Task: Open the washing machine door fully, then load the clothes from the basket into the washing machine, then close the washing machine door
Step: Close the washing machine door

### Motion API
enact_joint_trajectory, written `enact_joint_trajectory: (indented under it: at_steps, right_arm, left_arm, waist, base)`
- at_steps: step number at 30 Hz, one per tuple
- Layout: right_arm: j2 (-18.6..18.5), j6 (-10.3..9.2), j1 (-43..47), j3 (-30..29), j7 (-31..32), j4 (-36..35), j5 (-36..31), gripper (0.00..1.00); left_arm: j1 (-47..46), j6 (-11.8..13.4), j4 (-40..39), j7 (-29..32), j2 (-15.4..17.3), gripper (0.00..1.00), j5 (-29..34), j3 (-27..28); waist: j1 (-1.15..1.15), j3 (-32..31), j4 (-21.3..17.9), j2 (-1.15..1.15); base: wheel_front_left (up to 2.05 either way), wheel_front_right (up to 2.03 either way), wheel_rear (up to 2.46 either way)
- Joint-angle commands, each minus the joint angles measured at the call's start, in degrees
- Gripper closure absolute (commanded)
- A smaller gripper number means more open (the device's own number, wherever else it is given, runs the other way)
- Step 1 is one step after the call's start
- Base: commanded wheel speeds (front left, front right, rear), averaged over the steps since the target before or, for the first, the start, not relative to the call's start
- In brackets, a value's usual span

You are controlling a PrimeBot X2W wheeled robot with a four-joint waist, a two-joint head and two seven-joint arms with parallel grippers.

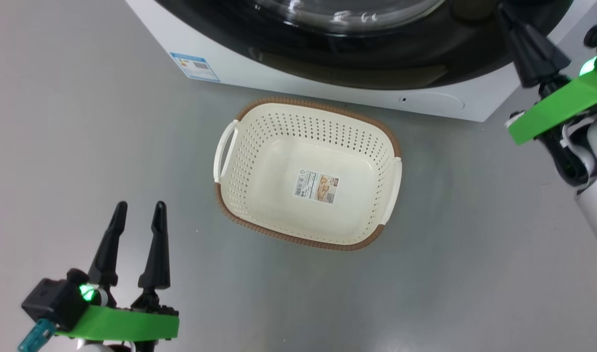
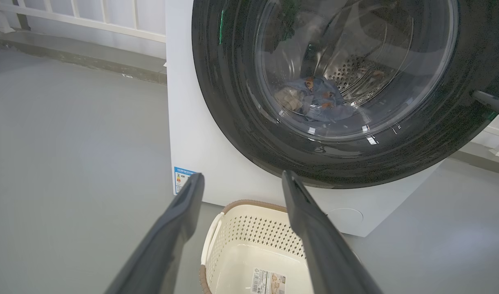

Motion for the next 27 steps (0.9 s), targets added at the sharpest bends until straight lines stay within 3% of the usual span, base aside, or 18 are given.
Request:
enact_joint_trajectory:
  at_steps: [1,15,27]
  right_arm:
    - [-0.8,0.07,-1.4,0.0,-0.3,-0.6,0.1,1.0]
    - [-2.9,0.07,-8.8,-1.0,-0.3,3.8,0.1,1.0]
    - [-1.6,0.07,-6.2,-1.4,-0.3,4.2,0.0,1.0]
  left_arm:
    - [-1.7,-0.2,-1.4,-0.5,0.7,0.0,0.5,1.7]
    - [-2.5,-0.2,-0.7,-0.5,0.5,0.0,0.4,1.2]
    - [-2.2,-0.2,-0.2,-0.5,0.9,0.0,0.5,1.1]
  waist:
    - [0.0,1.0,0.7,0.0]
    - [0.0,1.8,2.0,0.0]
    - [0.0,-0.1,1.0,0.0]
  base:
    - [0.0,0.0,0.0]
    - [0.0,0.0,0.0]
    - [0.0,0.0,0.0]
